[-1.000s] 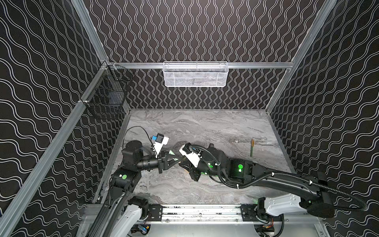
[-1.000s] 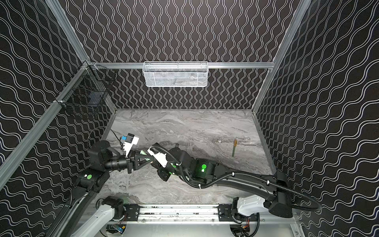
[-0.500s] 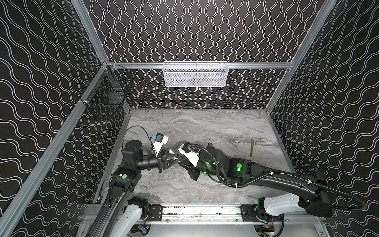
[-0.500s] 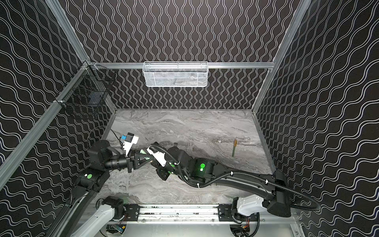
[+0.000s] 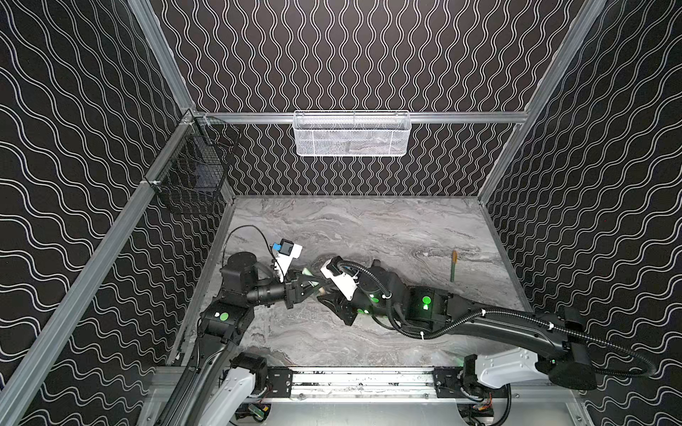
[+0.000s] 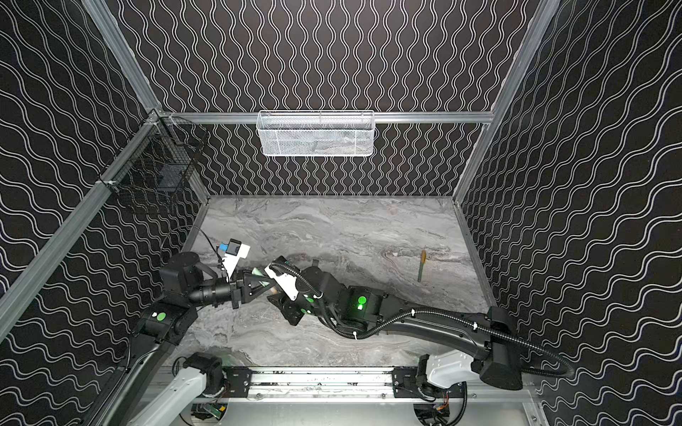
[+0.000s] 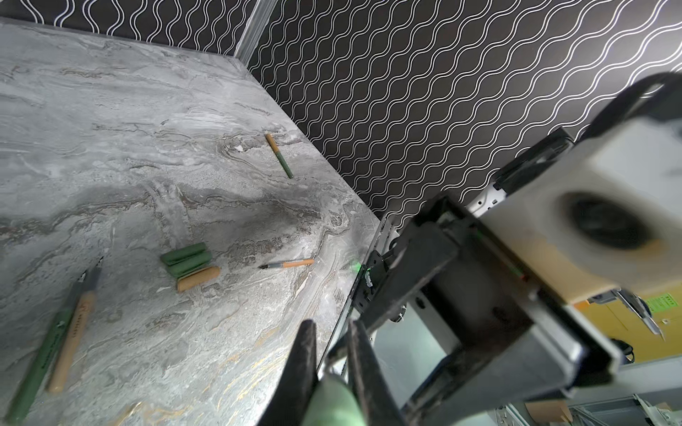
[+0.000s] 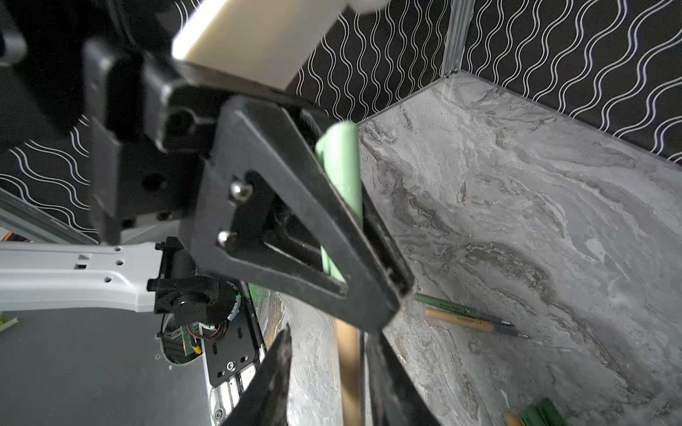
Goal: Insert the pens into the pen caps
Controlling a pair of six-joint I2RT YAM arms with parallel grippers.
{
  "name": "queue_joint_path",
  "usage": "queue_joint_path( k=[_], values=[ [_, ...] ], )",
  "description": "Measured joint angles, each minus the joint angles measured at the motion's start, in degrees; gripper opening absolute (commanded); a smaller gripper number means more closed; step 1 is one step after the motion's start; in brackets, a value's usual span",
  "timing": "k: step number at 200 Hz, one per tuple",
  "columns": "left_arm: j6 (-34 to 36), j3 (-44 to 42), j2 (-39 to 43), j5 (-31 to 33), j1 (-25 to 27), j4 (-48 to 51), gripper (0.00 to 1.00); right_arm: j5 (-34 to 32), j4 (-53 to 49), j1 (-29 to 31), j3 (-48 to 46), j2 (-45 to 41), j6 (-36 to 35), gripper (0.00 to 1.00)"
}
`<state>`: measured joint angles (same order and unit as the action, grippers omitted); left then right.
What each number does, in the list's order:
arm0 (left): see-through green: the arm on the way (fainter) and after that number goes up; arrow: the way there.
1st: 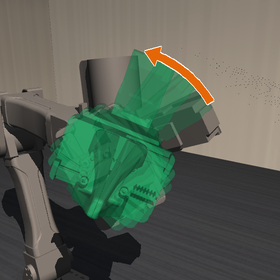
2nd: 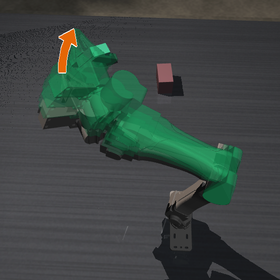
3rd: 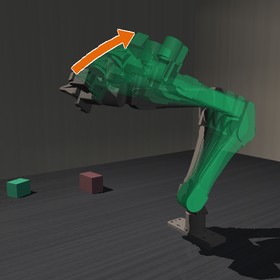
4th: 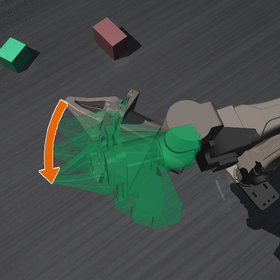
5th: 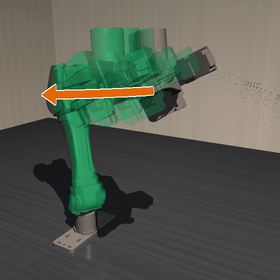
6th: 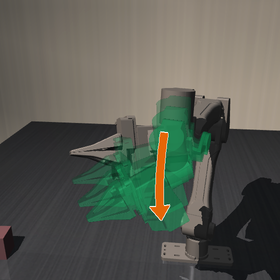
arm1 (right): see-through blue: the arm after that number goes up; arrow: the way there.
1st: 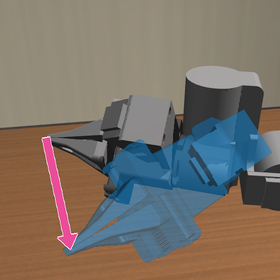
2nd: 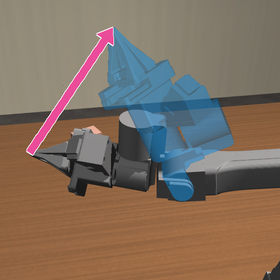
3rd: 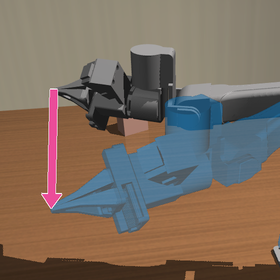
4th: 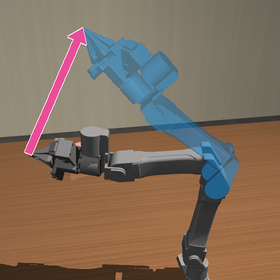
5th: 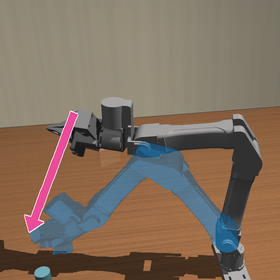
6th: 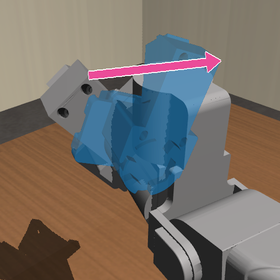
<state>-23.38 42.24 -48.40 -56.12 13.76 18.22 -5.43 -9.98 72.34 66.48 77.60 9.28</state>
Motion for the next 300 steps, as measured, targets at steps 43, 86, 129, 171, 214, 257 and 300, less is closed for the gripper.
queue_joint_path(
  k=[43,86,129,171,214,257,300],
  values=[
    [0.0,0.0,0.2,0.3,-0.2,0.1,0.0,0.0,0.0,-1.6,-2.3,1.2,0.8,0.3],
    [-0.1,0.0,0.2,0.9,-0.3,0.6,0.0,3.3,0.2,-1.4,-2.1,1.9,-0.1,0.01],
    [0.9,0.2,0.1,1.7,-0.3,1.3,0.58,4.0,-0.3,-1.6,-1.3,2.1,0.2,0.0],
    [1.5,1.2,1.0,3.7,-1.3,3.2,0.63,4.5,-0.3,-1.6,-1.2,2.3,0.2,0.0],
    [2.4,1.4,2.3,6.6,-3.2,5.1,0.62,4.4,-1.2,-1.6,-1.2,3.1,0.1,0.0],
    [2.4,1.7,2.4,7.9,-4.3,5.9,0.48,4.0,-1.7,-1.6,-1.3,3.1,0.1,0.0],
    [1.7,1.6,2.3,5.5,-4.4,5.3,0.03,3.5,-3.0,-1.4,-1.5,2.9,-0.3,0.0]
  ],
)
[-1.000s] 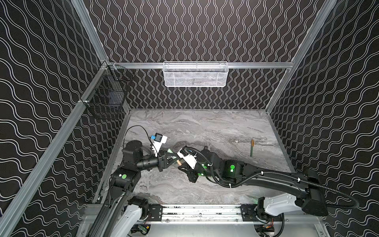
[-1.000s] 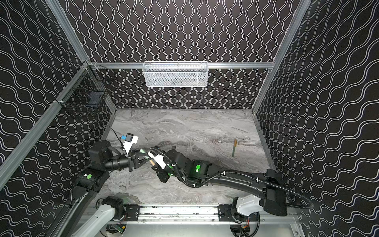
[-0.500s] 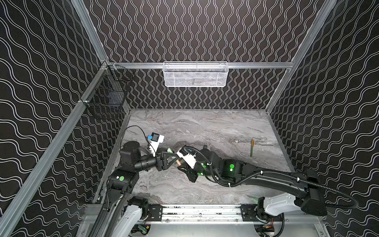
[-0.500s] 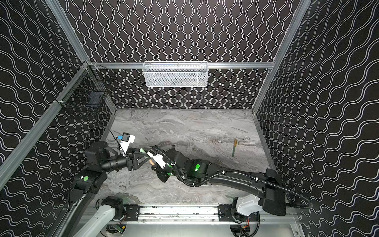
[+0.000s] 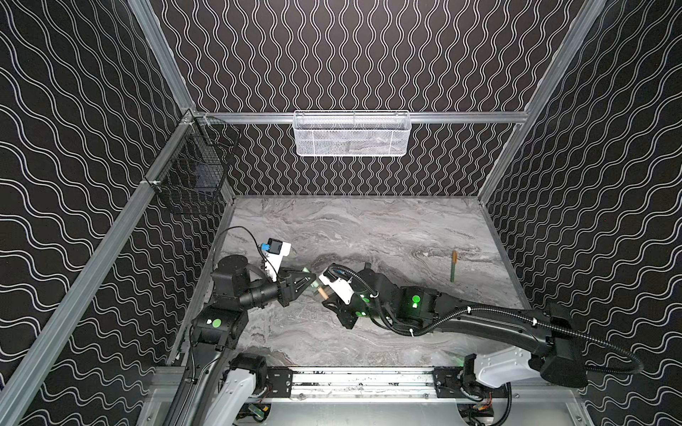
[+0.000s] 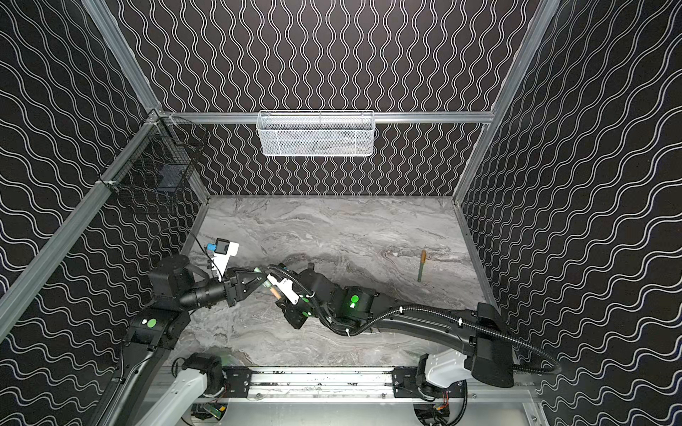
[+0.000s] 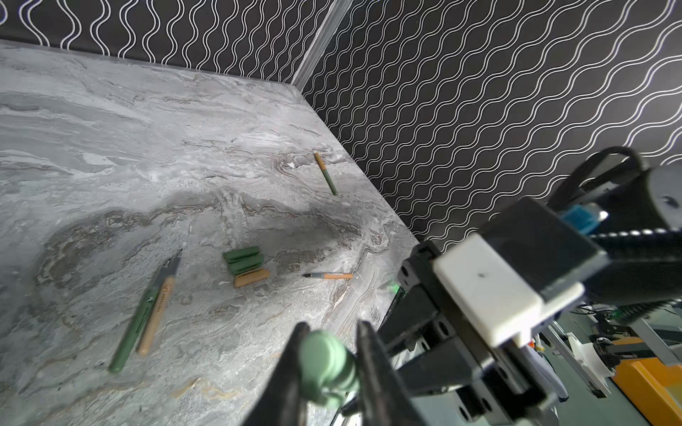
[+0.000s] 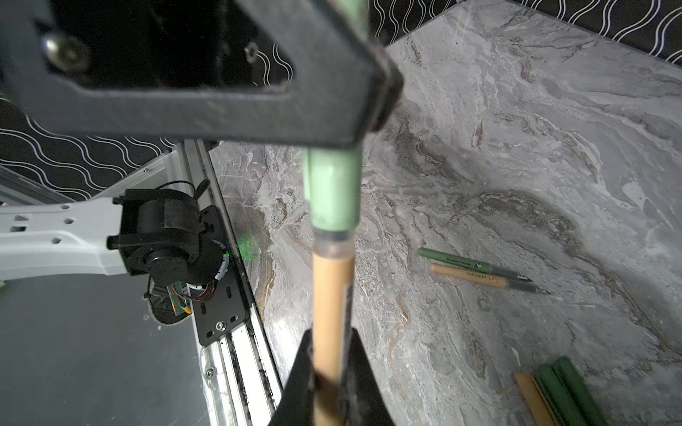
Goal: Insert the pens into the pen caps
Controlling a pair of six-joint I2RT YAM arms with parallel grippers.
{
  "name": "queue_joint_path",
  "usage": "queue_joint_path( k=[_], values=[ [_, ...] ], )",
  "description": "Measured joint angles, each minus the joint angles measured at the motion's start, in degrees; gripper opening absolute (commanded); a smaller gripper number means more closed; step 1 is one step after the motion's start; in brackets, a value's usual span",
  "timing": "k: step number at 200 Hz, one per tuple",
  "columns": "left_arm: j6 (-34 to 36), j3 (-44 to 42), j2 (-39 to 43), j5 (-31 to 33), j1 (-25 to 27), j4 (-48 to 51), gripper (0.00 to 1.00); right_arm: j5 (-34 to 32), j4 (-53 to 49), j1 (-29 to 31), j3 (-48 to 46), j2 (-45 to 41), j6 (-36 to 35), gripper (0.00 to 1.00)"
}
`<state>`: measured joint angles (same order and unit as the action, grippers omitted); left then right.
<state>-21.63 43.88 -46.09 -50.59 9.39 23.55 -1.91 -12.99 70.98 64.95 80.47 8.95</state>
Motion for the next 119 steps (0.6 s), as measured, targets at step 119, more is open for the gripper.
queue_joint_path(
  k=[119],
  values=[
    [-1.1,-0.8,-0.8,-3.7,-0.1,-7.2,0.0,-3.9,0.9,0.2,1.3,-0.7,-4.6,0.0]
  ],
)
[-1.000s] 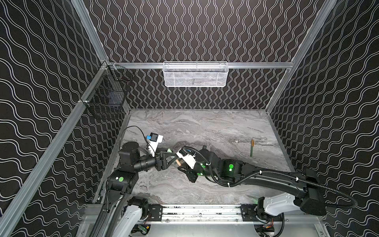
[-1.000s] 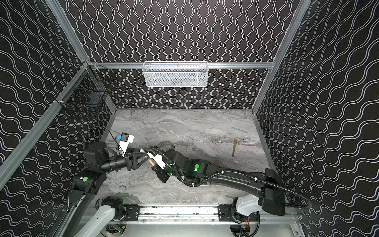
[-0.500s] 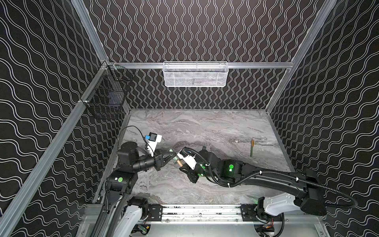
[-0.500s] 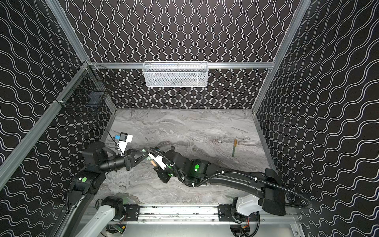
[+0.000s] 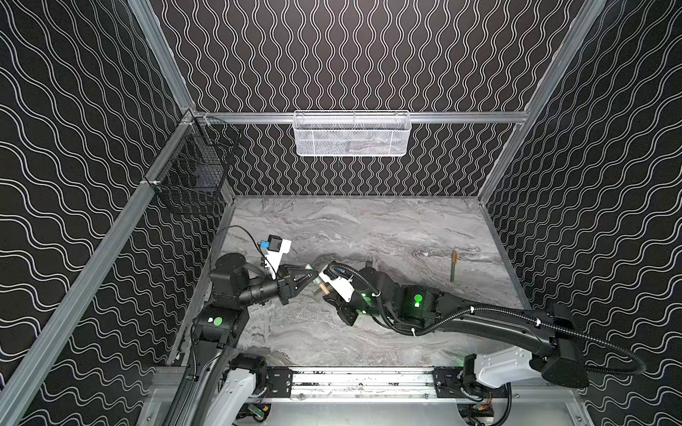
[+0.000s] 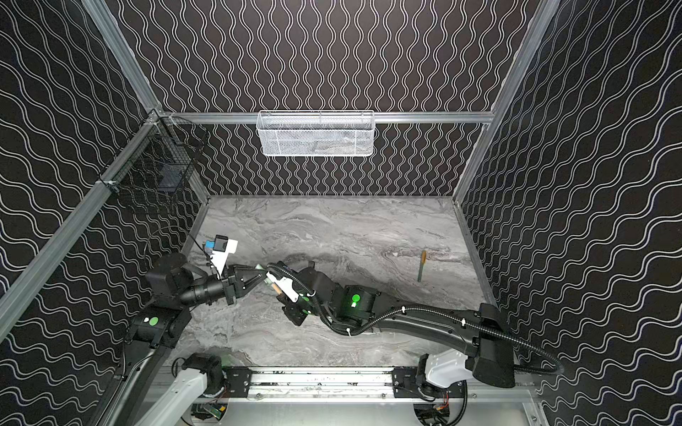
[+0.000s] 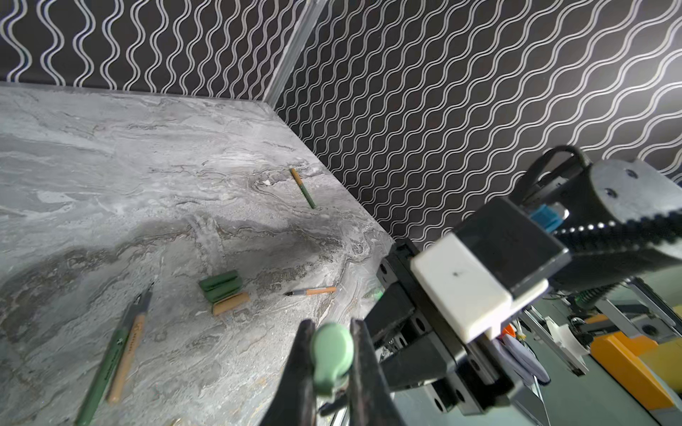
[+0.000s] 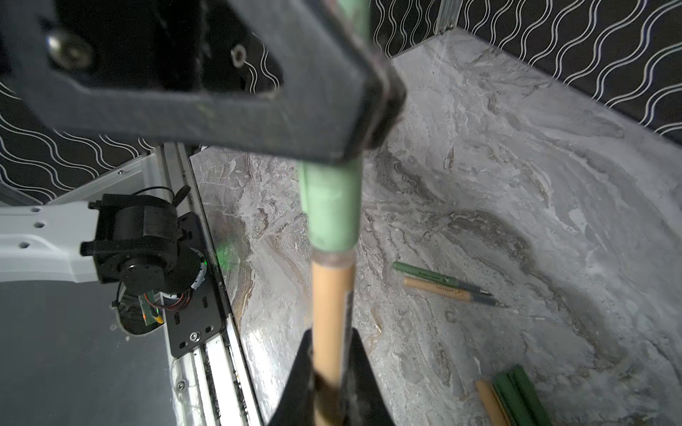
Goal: Insert the pens into the pen caps
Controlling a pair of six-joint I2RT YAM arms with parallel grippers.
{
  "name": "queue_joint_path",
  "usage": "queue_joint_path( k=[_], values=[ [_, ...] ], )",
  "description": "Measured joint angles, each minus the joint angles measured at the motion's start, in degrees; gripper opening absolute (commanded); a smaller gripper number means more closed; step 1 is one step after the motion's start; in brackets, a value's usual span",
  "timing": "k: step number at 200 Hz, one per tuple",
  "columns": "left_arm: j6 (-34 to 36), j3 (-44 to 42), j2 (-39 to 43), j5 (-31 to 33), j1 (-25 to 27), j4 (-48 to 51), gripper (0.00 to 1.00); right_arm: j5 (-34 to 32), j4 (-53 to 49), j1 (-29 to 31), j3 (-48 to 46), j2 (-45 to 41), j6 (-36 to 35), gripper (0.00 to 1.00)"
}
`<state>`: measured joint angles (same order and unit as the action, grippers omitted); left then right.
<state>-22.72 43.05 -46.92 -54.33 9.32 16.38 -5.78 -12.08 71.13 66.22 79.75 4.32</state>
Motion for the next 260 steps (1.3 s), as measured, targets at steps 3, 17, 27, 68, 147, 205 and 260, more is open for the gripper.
queue_joint_path(
  k=[3,17,27,68,147,205,260],
  values=[
    [0.0,0.0,0.0,-0.1,0.0,-0.3,0.0,-0.2,0.3,0.0,-0.1,-0.1,-0.4,0.0],
    [0.0,-0.1,-0.1,-0.3,0.0,-1.3,0.0,-0.8,1.3,0.0,-0.5,-0.2,-1.8,0.0],
    [0.0,-0.2,-0.1,-0.3,0.0,-2.1,0.0,-1.3,1.7,-0.1,-0.5,-0.2,-2.9,0.0],
    [0.0,-0.4,-0.2,0.4,0.3,-5.6,0.0,-3.6,1.1,-0.2,2.6,1.5,-7.1,0.0],
    [0.2,-0.4,0.8,1.9,1.0,-7.5,0.0,-5.3,-6.9,-0.4,9.6,4.3,-14.4,0.0],
    [-6.8,-5.4,3.0,-2.3,1.3,-15.5,0.0,-1.1,-5.6,-0.4,5.0,-0.1,-13.1,0.0],
    [-19.1,-11.5,6.2,-2.3,1.4,-31.5,0.0,1.2,-3.3,-0.3,3.4,-2.6,-11.1,0.0]
  ],
)
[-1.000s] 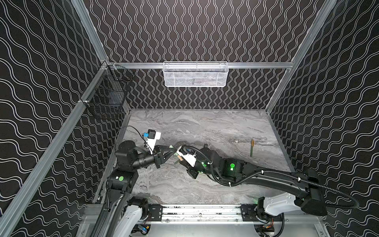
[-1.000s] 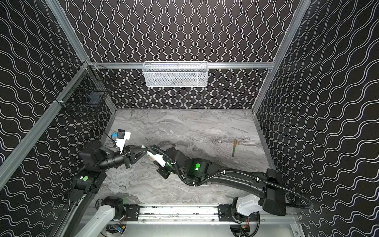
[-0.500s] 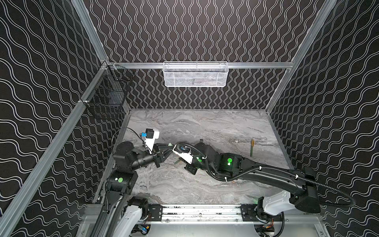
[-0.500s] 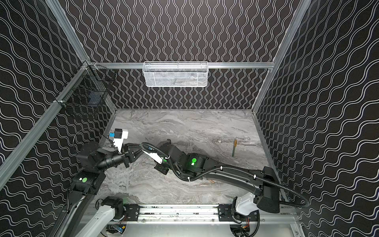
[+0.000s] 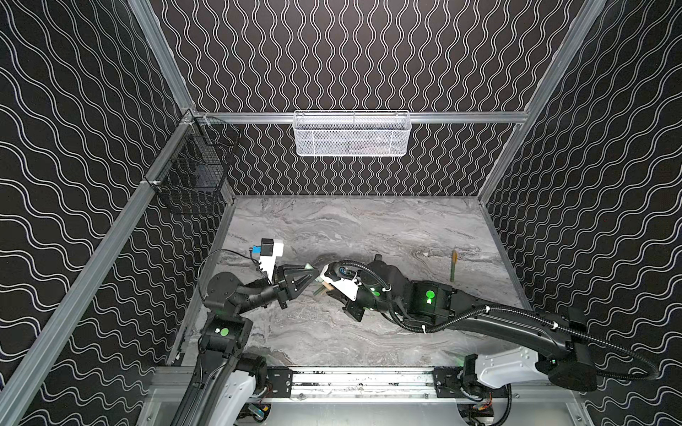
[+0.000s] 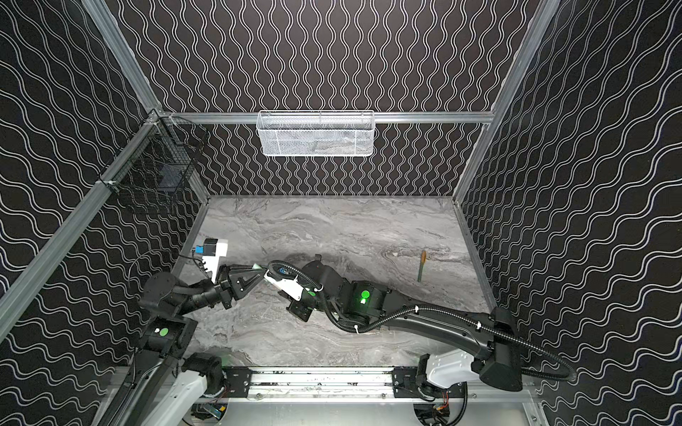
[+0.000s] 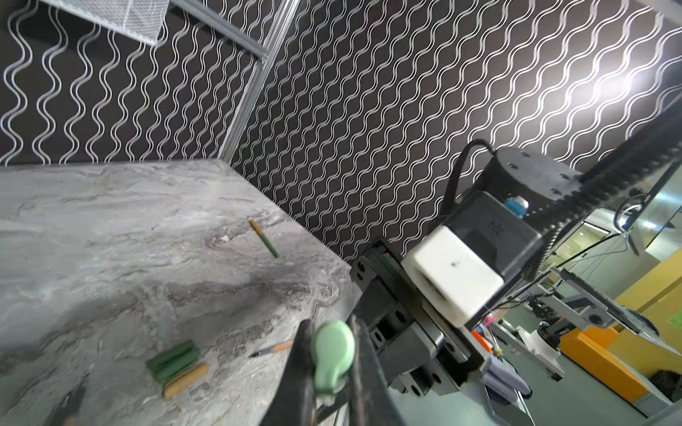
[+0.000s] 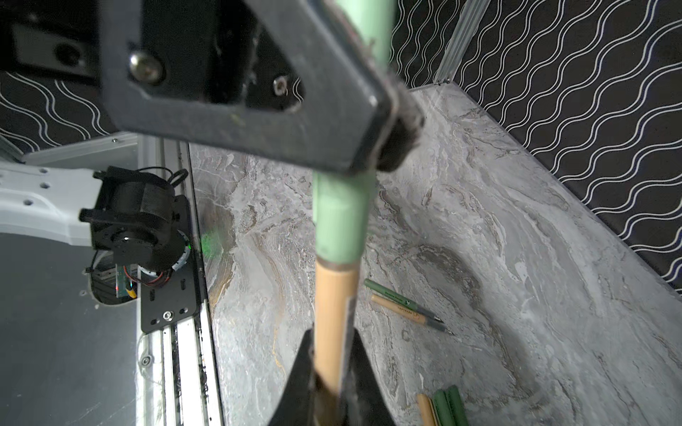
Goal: Insert the pens into the pen caps
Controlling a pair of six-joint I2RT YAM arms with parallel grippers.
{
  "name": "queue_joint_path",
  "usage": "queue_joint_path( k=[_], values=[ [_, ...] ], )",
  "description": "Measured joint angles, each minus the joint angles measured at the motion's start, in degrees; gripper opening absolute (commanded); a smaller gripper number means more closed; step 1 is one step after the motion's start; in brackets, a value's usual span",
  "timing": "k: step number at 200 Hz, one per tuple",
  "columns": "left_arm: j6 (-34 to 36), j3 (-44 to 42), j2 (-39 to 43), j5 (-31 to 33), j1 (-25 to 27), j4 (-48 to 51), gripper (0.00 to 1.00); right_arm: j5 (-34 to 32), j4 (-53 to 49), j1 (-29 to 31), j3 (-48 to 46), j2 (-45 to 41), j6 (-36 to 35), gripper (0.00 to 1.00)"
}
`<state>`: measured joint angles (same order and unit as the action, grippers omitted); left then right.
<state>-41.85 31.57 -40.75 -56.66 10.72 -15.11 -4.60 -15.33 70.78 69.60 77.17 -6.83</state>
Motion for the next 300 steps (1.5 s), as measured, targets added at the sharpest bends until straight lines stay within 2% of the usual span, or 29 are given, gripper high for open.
queue_joint_path(
  k=[53,93,126,207,241,254,277,300],
  values=[
    [1.9,3.0,3.6,7.0,1.0,2.2,0.0,2.1,-1.6,0.2,6.9,2.3,3.9,0.0],
    [3.1,2.2,3.6,11.2,5.5,5.0,0.0,2.3,-13.9,0.2,12.8,4.5,6.8,0.0],
    [4.4,2.5,4.3,14.5,8.4,7.7,0.0,2.4,-17.2,0.2,14.3,4.5,7.0,0.0],
    [2.8,0.2,5.3,15.3,9.6,4.3,0.0,4.1,-20.9,0.2,16.3,5.2,7.8,0.0],
    [2.6,0.2,4.8,15.5,9.6,3.4,0.08,5.4,-20.9,0.0,17.5,6.1,9.7,0.0],
    [1.9,-0.2,4.2,15.3,9.6,2.2,0.07,6.2,-20.8,-0.5,17.0,6.1,11.0,0.0],
    [1.1,-0.7,3.3,14.4,9.6,1.9,0.02,10.3,-18.0,-2.2,13.5,4.9,14.5,0.0],
    [-0.2,-0.5,2.9,13.7,9.6,1.1,0.0,20.2,-11.5,-5.8,8.7,2.7,19.0,0.0]
  ],
)
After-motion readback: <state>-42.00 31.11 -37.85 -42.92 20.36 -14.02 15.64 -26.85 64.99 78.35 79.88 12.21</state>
